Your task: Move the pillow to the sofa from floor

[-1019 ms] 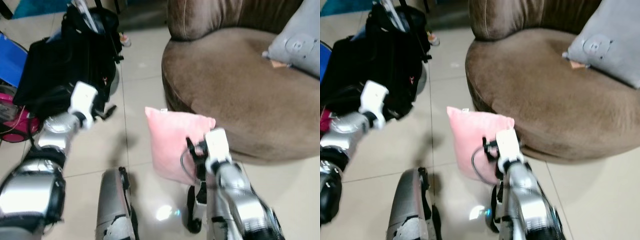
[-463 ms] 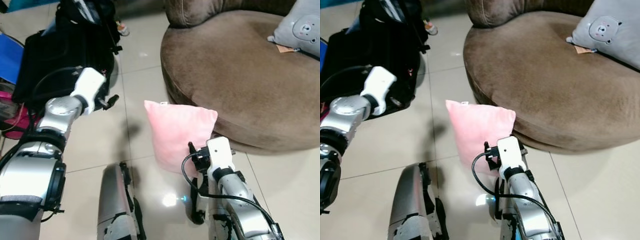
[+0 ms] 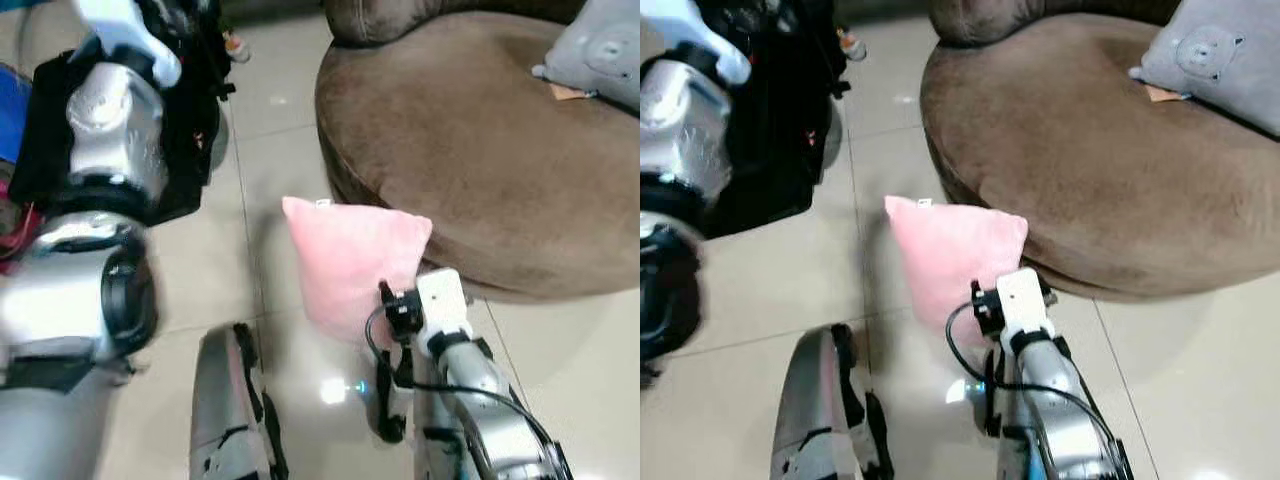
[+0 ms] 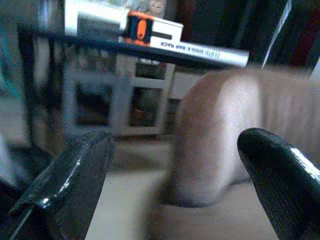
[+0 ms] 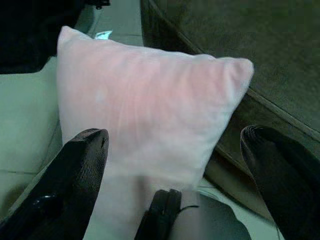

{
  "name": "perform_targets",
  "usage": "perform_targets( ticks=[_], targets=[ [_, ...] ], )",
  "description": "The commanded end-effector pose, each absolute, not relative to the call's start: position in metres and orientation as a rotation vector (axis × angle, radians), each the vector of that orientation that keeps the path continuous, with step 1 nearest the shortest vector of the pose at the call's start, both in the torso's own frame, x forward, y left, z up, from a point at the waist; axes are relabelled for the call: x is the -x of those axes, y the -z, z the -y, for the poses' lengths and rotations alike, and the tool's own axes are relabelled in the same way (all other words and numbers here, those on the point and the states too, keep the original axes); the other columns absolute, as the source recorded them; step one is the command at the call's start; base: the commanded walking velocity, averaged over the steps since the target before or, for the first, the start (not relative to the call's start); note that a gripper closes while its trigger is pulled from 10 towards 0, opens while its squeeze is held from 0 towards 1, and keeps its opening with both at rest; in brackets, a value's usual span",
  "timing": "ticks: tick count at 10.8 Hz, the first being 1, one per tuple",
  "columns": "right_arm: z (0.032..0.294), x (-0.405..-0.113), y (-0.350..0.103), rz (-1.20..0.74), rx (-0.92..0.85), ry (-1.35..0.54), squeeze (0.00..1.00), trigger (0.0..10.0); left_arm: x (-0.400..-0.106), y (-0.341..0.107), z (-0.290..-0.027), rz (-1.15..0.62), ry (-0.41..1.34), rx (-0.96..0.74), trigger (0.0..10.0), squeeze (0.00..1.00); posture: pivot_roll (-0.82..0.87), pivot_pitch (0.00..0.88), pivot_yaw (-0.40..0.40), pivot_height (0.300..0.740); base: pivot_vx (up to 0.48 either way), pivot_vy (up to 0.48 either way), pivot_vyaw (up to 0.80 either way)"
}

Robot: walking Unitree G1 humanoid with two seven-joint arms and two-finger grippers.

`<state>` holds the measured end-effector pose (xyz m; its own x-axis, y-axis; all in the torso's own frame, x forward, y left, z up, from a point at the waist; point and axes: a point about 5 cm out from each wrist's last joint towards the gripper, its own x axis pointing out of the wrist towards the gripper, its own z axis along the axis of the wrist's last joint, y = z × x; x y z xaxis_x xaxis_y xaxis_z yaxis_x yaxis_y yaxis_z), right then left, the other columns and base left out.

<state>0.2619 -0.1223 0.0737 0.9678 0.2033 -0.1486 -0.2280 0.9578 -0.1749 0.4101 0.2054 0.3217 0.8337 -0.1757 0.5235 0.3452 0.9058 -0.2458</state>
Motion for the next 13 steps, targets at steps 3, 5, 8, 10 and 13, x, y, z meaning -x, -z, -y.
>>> perform_targets(
  ticks=[3,5,8,10,13],
  targets=[
    [0.118,-0.259,-0.063,-0.178,0.191,-0.253,0.00,10.0,-0.413,-0.304,-0.198,0.429,0.462,0.899,10.0,0.00,0.04,0.318,0.048,0.506,0.000,0.000,0.00],
    [0.117,-0.261,-0.063,-0.176,0.193,-0.259,0.00,10.0,-0.411,-0.298,-0.193,0.395,0.508,0.887,10.0,0.00,0.05,0.320,0.047,0.506,0.000,0.000,0.00],
    [0.116,-0.260,-0.064,-0.175,0.193,-0.260,0.00,10.0,-0.408,-0.272,-0.183,0.220,0.601,0.430,10.0,0.00,0.04,0.340,0.061,0.506,0.000,0.000,0.00],
    [0.117,-0.251,-0.066,-0.174,0.183,-0.249,0.00,10.0,-0.403,-0.245,-0.212,0.096,0.520,0.137,10.0,0.00,0.02,0.376,0.083,0.506,0.000,0.000,0.00],
    [0.120,-0.236,-0.063,-0.197,0.181,-0.238,0.00,10.0,-0.399,-0.231,-0.225,-0.003,0.520,-0.098,10.0,0.00,0.00,0.397,0.106,0.506,0.000,0.000,0.00]
  ],
)
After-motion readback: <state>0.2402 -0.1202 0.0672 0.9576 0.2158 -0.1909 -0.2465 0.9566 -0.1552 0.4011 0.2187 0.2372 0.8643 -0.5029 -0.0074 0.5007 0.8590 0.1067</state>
